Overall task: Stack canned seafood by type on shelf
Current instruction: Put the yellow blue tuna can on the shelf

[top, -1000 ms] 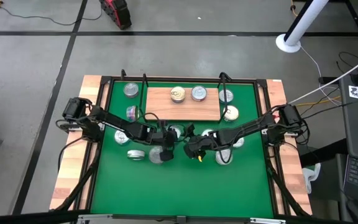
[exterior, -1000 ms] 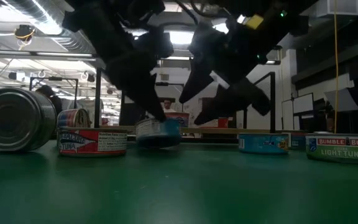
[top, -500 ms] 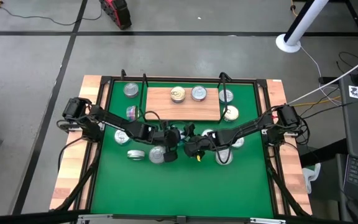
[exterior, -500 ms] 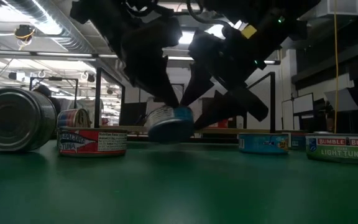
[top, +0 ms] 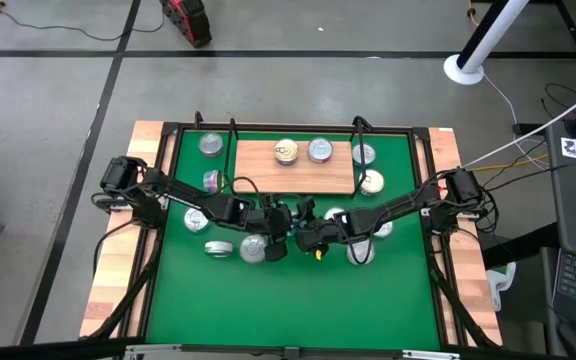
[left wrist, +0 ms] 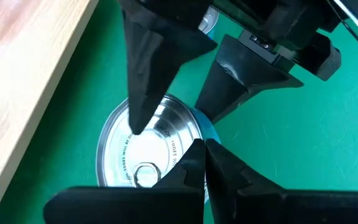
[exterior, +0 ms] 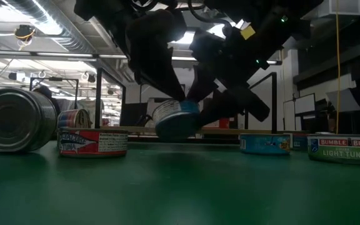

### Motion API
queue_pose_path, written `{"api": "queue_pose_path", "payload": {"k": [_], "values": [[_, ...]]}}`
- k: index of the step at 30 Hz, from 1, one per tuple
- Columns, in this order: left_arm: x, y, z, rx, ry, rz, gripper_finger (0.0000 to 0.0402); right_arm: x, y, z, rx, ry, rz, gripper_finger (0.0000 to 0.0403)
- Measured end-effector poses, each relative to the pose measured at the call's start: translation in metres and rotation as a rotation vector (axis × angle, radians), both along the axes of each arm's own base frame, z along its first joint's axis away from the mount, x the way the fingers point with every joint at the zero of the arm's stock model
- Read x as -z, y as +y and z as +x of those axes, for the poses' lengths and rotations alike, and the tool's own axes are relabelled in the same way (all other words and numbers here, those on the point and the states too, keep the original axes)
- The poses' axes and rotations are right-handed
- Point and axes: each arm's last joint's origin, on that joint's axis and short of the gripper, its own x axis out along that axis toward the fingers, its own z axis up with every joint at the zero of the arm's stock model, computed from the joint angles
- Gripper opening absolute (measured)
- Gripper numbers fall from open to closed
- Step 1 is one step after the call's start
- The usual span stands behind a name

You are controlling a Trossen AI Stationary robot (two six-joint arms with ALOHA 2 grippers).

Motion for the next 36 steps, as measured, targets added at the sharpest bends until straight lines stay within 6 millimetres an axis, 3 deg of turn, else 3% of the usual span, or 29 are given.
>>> {"api": "queue_pose_path", "payload": {"k": [9, 16, 22, 30, 36], "values": [[-0.001, 0.000, 0.000, -0.009, -0.004, -0.010, 0.0004, 0.001, 0.001, 0.000, -0.012, 0.008, 0.010, 0.0124], [-0.008, 0.000, -0.003, 0.053, -0.006, -0.007, 0.0070, 0.000, 0.001, 0.001, -0.026, -0.007, 0.034, 0.0128], [-0.040, 0.001, -0.018, 0.115, -0.061, 0.026, 0.0114, -0.002, 0.001, 0.003, -0.025, -0.038, 0.036, 0.0129], [-0.085, 0.007, -0.053, 0.108, -0.116, 0.031, 0.0113, -0.023, 0.003, 0.016, -0.060, -0.085, 0.003, 0.0130], [-0.111, 0.011, -0.076, 0.105, -0.179, 0.029, 0.0104, -0.044, -0.019, 0.030, -0.030, -0.139, -0.061, 0.0131]]}}
